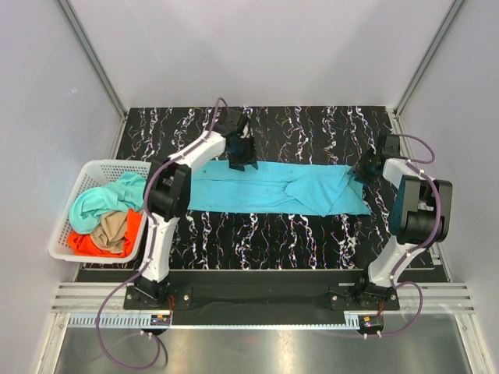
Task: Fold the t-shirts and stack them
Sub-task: Fold the tshirt
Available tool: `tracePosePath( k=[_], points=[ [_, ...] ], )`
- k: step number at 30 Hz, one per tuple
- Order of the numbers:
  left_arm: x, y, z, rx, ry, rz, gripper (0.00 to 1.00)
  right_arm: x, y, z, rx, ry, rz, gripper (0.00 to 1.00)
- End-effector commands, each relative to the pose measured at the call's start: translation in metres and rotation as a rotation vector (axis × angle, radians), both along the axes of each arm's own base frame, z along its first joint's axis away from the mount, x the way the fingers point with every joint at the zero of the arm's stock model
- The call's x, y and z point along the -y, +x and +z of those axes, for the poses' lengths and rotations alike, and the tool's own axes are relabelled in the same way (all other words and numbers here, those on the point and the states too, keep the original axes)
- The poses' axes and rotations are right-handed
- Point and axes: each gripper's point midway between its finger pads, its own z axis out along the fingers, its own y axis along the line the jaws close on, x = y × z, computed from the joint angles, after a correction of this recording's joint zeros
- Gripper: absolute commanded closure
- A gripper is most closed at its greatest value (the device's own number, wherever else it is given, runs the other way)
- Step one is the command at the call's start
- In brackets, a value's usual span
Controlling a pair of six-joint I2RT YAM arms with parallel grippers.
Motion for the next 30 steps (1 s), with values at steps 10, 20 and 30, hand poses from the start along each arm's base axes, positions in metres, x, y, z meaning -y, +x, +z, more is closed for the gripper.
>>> tracePosePath(
  k=[10,20,30],
  points=[
    [-0.068,0.05,-0.027,0.021,0.02,0.125,0.43,0.019,0.054,0.012,0.125,-0.02,-0.001,0.64],
    [-0.084,0.047,-0.056,-0.024,0.059,0.15,0.43,0.034,0.063,-0.008,0.073,-0.022,-0.031,0.69],
    [-0.107,0.036,-0.075,-0.068,0.153,0.222,0.42,0.064,0.067,-0.007,0.094,0.0,-0.151,1.0]
  ],
)
